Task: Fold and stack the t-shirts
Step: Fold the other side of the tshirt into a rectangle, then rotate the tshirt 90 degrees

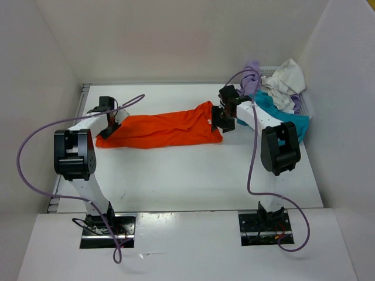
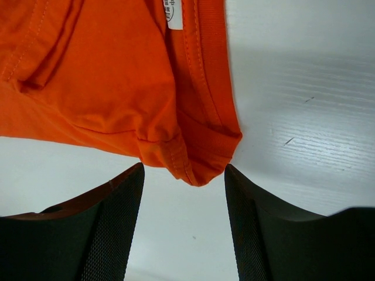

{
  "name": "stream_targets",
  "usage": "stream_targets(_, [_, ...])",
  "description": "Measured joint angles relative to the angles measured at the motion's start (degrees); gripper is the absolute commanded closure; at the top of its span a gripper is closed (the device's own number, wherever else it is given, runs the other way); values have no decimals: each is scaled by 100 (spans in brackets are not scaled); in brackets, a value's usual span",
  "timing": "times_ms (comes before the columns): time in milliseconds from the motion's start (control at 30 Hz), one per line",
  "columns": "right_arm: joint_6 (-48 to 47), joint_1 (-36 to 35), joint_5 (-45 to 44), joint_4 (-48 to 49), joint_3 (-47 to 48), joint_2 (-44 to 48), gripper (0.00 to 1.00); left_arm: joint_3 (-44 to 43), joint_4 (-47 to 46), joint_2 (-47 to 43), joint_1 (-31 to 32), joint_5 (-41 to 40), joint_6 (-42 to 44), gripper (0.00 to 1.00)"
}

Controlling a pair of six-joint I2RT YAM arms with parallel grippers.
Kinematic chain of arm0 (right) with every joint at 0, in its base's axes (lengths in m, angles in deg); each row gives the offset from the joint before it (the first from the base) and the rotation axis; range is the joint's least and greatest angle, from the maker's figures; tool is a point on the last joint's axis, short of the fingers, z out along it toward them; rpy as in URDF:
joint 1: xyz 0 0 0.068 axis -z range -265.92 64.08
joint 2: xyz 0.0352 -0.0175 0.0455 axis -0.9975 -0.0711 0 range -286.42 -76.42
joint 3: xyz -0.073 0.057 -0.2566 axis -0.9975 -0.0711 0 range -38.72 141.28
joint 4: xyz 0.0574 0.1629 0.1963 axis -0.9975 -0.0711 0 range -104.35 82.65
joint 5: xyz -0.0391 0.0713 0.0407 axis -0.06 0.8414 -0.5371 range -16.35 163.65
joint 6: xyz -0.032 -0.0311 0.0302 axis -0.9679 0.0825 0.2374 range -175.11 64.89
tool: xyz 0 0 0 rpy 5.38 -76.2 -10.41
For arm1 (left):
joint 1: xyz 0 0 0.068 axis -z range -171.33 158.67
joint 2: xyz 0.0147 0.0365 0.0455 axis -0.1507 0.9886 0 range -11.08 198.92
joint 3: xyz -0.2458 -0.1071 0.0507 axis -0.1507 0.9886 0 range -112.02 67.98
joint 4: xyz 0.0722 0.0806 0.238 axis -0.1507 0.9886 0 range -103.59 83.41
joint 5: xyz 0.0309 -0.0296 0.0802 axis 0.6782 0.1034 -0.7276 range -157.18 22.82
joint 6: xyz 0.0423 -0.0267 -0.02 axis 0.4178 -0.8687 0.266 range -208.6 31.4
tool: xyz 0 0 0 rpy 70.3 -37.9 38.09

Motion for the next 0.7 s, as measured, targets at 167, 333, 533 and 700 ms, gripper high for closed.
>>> stream_targets(167, [17, 48, 109, 90, -195, -2, 37, -103, -365, 431, 111, -345, 39, 61])
stream_targets(333, [17, 98, 140, 170, -249, -7, 37, -245, -496, 671, 133, -527, 7, 62])
stream_targets(533, [20, 122, 142, 188, -328, -9, 37, -706, -750, 756, 133, -660, -249, 53])
stream_targets(700, [20, 127, 153, 210, -398, -9, 37, -1233, -885, 911, 114, -754, -459, 50])
